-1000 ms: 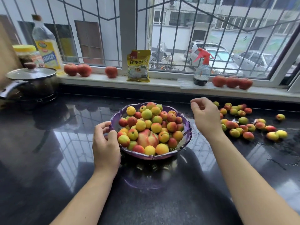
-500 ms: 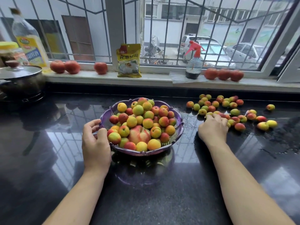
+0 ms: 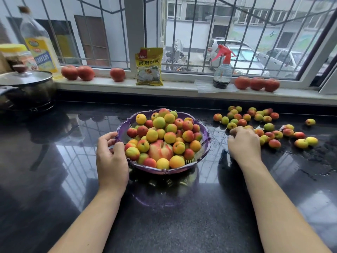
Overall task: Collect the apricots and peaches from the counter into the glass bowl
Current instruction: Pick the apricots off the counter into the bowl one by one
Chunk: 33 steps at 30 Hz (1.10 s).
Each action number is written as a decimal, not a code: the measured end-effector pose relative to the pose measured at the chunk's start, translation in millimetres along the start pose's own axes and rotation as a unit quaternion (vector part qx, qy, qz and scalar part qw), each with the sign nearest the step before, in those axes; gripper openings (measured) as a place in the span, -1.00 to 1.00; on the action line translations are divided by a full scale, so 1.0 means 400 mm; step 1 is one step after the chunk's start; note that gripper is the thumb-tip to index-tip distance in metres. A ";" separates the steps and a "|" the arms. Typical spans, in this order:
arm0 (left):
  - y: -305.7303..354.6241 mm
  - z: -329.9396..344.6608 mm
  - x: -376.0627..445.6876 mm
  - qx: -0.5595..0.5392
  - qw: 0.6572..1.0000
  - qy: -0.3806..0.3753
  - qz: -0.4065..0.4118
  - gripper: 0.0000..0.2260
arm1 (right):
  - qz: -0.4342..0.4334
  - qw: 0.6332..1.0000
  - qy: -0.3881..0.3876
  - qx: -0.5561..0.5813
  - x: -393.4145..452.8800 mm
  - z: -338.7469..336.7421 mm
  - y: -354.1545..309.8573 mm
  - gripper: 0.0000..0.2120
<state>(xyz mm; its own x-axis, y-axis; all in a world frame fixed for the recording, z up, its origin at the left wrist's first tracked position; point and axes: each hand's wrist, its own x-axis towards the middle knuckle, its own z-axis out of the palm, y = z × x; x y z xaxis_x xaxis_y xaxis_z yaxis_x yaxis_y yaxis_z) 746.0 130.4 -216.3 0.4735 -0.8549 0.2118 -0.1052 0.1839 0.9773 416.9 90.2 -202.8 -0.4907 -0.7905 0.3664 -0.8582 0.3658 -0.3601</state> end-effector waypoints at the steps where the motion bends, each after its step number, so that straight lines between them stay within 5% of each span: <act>1: -0.001 0.000 0.000 0.001 1.000 -0.001 0.001 -0.68 | 0.009 0.999 -0.035 -0.022 -0.007 0.007 -0.005 -0.69; 4: -0.001 -0.002 0.000 0.006 1.000 -0.006 0.002 -0.68 | 0.050 0.992 -0.088 -0.073 -0.025 0.020 -0.010 -0.62; 11: 0.000 -0.002 -0.002 0.014 1.000 -0.004 -0.003 -0.69 | 0.072 0.996 -0.044 -0.029 -0.032 -0.019 -0.036 -0.74; 13: -0.005 0.000 0.001 0.009 1.000 -0.001 0.001 -0.74 | 0.017 0.990 0.034 0.137 -0.035 -0.034 -0.053 -0.75; 15: -0.008 0.002 0.002 0.005 1.000 0.004 0.004 -0.79 | -0.061 0.941 0.098 0.318 -0.052 -0.070 -0.098 -0.78; 17: -0.009 0.004 0.001 0.005 1.000 0.003 0.006 -0.78 | -0.133 0.894 0.075 0.422 -0.090 -0.104 -0.164 -0.81; 23: -0.010 0.002 0.003 0.004 1.000 0.001 -0.001 -0.78 | -0.254 0.889 -0.015 0.381 -0.158 -0.083 -0.234 -0.84; 29: -0.008 -0.001 0.001 0.001 1.000 -0.002 -0.007 -0.69 | -0.078 0.899 0.070 0.424 -0.082 -0.076 -0.131 -0.75; 33: -0.006 0.001 0.001 -0.006 1.000 -0.004 0.000 -0.69 | 0.067 0.962 0.000 0.266 -0.027 -0.015 -0.039 -0.80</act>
<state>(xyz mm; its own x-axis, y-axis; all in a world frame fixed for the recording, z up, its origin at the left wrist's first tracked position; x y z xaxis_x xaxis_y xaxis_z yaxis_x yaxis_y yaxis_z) 746.2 129.6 -218.5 0.4668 -0.8584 0.2128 -0.0949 0.1907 0.9771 434.8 96.0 -195.8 -0.5907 -0.7543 0.2864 -0.5896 0.1612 -0.7914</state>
